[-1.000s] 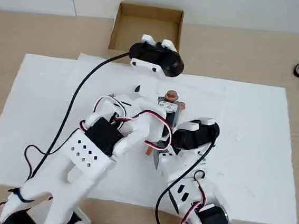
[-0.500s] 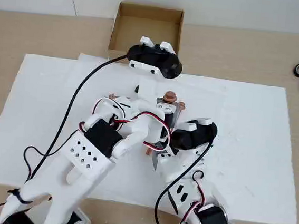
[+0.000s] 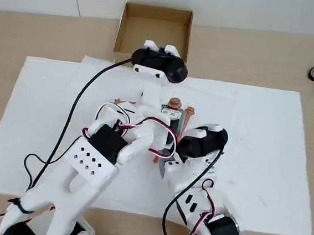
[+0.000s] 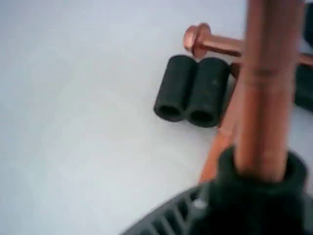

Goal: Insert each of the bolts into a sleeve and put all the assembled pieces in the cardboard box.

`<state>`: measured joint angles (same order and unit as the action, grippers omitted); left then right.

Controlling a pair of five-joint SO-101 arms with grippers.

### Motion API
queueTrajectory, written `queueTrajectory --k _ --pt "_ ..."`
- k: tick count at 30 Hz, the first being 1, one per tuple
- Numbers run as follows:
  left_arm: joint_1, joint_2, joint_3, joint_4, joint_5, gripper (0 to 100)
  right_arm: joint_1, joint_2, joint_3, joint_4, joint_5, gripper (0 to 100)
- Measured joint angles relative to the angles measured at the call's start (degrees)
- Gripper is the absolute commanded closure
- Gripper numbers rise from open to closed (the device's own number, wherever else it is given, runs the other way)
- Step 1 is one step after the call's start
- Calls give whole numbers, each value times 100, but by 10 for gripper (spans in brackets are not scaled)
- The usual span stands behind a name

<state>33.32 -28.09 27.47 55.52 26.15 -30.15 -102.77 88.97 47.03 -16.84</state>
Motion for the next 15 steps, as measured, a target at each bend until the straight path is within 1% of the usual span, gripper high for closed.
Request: queueTrajectory --k 3,6,15 --pt "9 0 9 0 0 994 0 -9 0 0 0 995" --pt "9 0 18 0 -149 994 0 -9 0 0 0 995" --pt "35 0 18 255 -255 994 -9 -9 0 0 0 995"
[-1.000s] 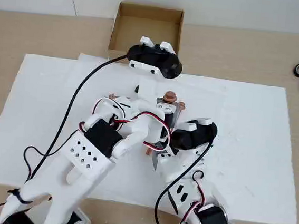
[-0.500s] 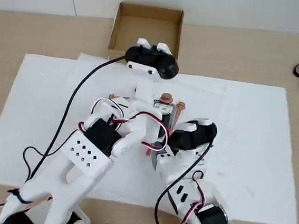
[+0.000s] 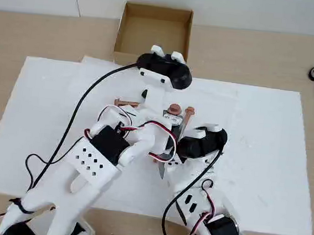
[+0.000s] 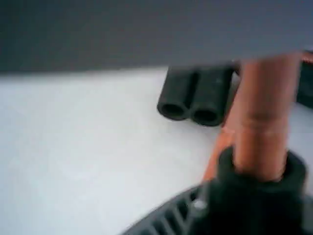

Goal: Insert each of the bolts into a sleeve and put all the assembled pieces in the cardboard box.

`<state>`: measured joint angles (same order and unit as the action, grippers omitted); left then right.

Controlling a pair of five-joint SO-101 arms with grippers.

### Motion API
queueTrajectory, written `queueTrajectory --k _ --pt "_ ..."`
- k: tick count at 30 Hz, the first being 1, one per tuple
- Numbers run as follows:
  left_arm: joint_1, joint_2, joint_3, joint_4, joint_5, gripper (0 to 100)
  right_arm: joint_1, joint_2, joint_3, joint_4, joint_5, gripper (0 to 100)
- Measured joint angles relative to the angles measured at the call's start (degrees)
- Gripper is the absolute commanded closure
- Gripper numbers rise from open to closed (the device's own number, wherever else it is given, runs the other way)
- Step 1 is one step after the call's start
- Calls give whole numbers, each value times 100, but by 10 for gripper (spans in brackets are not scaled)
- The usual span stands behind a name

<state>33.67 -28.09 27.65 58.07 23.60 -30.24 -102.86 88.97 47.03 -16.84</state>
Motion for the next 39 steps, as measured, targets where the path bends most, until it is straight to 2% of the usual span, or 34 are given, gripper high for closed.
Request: queueTrajectory --k 13,22,29,39 --pt "246 -9 -35 466 -176 994 -9 9 9 0 9 995" --pt "273 -44 -35 501 -185 991 -9 9 9 0 9 995" --pt "281 -35 0 607 -185 876 9 0 0 0 0 995" --pt "290 -35 9 651 -185 876 26 -18 0 -9 0 995"
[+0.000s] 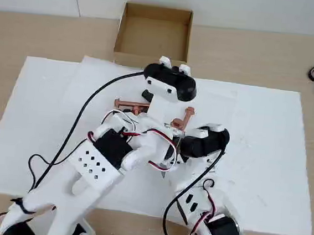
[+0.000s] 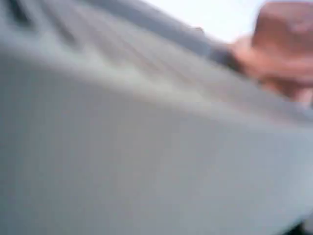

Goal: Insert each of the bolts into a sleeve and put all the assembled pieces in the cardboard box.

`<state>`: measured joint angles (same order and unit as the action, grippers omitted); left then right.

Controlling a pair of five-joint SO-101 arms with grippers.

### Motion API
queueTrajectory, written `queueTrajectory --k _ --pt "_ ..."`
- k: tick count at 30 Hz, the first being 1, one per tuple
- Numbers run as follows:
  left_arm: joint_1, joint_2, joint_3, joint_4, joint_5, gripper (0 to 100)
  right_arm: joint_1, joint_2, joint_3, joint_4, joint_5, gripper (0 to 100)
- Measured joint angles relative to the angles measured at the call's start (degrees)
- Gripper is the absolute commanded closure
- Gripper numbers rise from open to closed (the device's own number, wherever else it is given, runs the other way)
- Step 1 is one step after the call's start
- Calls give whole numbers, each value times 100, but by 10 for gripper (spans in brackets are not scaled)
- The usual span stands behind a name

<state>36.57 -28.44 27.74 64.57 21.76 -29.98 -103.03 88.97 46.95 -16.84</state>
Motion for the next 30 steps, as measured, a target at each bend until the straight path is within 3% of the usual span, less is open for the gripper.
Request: queueTrajectory --k 9,18,22,25,30 --pt "-431 0 -9 -88 44 674 -18 9 9 9 0 995" --pt "-782 0 -18 -105 176 666 -18 0 9 9 0 995" --pt "-1644 0 -308 35 220 666 132 0 0 9 0 995" --pt "-2664 0 -589 53 237 666 369 0 -26 9 35 996" --pt "-4167 0 -747 211 176 666 791 9 -352 -62 677 996"
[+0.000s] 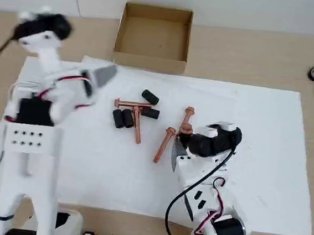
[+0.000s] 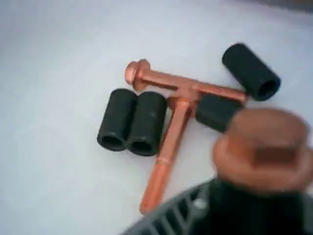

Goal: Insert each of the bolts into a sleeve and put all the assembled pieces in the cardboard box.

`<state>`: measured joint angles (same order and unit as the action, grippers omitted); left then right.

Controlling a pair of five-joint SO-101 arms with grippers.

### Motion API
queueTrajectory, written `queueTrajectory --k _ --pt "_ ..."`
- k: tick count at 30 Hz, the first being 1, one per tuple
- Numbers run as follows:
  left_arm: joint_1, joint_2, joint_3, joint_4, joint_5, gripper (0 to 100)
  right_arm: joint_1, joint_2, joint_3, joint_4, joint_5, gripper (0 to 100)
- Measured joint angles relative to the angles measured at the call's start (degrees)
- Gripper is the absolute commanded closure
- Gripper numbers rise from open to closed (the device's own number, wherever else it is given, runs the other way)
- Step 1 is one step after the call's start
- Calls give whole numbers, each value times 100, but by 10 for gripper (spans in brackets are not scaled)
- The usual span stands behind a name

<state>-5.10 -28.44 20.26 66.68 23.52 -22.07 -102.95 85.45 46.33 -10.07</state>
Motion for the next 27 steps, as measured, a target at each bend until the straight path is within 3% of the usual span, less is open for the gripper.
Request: queueTrajectory --k 8,14,27 --pt "-308 0 0 844 -826 666 712 1635 -1415 -466 563 996" --pt "-316 0 0 1213 -1160 666 774 4554 -3780 -466 580 996" --pt "-325 0 0 1257 -1169 666 774 10954 -9327 -510 589 996"
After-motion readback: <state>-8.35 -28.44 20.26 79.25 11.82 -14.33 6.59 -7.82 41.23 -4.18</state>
